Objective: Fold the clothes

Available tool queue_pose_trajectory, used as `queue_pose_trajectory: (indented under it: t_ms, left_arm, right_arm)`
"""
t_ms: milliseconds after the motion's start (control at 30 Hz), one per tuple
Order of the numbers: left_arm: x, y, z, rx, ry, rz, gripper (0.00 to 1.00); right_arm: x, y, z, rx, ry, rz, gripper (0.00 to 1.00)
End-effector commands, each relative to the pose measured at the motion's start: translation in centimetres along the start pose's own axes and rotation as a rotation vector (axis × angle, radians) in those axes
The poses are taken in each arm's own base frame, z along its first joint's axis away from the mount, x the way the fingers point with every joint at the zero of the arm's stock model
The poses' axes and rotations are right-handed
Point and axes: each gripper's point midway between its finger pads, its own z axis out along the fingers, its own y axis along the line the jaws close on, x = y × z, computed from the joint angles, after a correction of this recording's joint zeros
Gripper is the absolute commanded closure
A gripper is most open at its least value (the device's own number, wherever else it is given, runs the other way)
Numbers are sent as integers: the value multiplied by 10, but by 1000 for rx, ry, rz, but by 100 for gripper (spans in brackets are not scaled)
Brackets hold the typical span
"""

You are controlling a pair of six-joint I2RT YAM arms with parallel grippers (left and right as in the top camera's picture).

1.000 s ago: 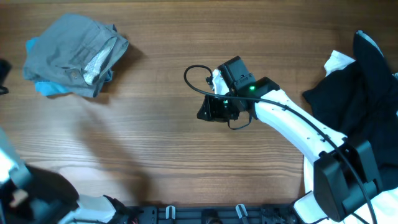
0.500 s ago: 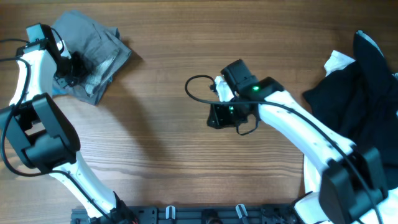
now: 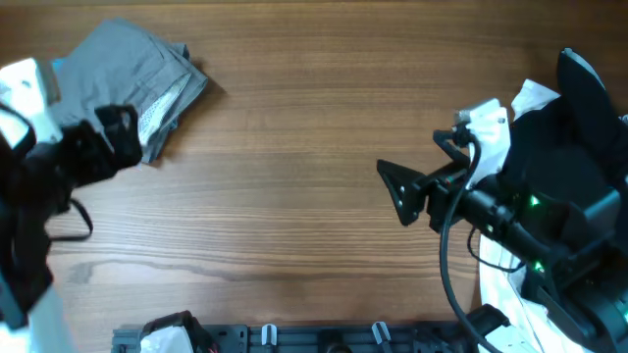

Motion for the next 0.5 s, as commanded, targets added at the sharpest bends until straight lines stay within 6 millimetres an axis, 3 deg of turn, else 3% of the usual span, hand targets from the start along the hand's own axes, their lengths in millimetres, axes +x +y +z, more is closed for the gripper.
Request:
queue_pose_trajectory:
  t_ms: [0,100,167,233,367,467]
  left_arm:
    - [2,-3,-45,-33,-127,42,0]
    - [7,-9,-73,-26,-203,60,0]
    - [10,-12,-86,-22,-240,68,0]
    - [13,-15,-96,-19,-267,74,0]
    - [14,-15,-99,-18,-277,77,0]
    - [14,-15,-99,-18,-277,77,0]
  right_arm:
    - [-1,-4,1,20,3,0,0]
    - [4,2,9,-19,38,156,0]
    - [22,-3,13,10,116,147,0]
    - [13,-13,14,66,74,111,0]
    - [-21,1,4,9,-84,-293,0]
    - [-25,-9,-2,59,-219,-511,0]
